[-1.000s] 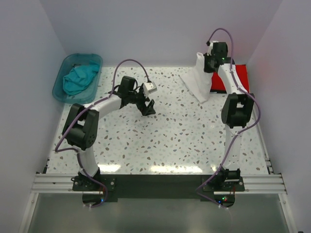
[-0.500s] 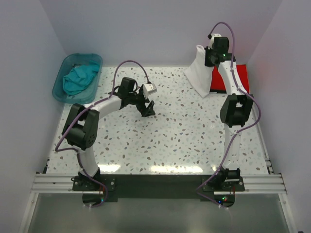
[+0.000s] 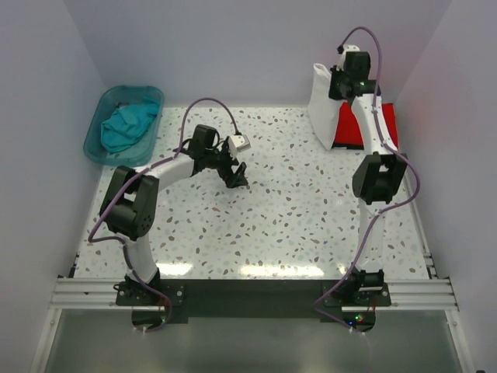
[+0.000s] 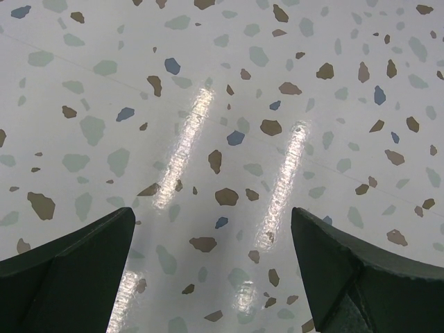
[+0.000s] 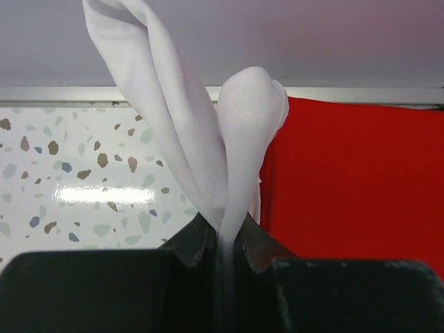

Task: Fold and stack the t-shirts
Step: Neatly place the folded tshirt to the corner

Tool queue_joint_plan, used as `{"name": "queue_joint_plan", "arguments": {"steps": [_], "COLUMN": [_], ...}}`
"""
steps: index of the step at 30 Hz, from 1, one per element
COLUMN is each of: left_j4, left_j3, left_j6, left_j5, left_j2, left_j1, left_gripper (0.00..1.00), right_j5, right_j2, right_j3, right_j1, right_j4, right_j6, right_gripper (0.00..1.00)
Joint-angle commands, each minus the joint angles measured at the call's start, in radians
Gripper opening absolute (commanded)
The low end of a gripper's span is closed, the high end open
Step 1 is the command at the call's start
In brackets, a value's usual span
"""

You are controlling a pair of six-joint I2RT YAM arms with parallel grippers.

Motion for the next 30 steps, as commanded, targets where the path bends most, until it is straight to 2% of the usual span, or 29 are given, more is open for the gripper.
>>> {"name": "queue_joint_plan", "arguments": {"steps": [1,22,30], "left_j4": [0.042,0.033,0.023], "left_j3": [0.000,0.002,0.034], "left_j6": [0.003,0.008,0.017], "left_j5": [0.021,0.038,0.041], "left_j2": [-0.026,-0.028,-0.006], "left_j1": [0.006,0.006,0.006], "left_gripper": [1.00,1.00,1.00], "right_j5": [0.028,0.028,0.023], "right_j2": [-0.094,-0.153,-0.159], "right_j3": [0.049,0.067,0.000], "right_j1": [0.000,-0.018,-0.074], "right_j4": [0.008,0.002,0.014], "right_j6": [0.035,0.075,0.098], "right_gripper": [0.00,0.00,0.00]}}
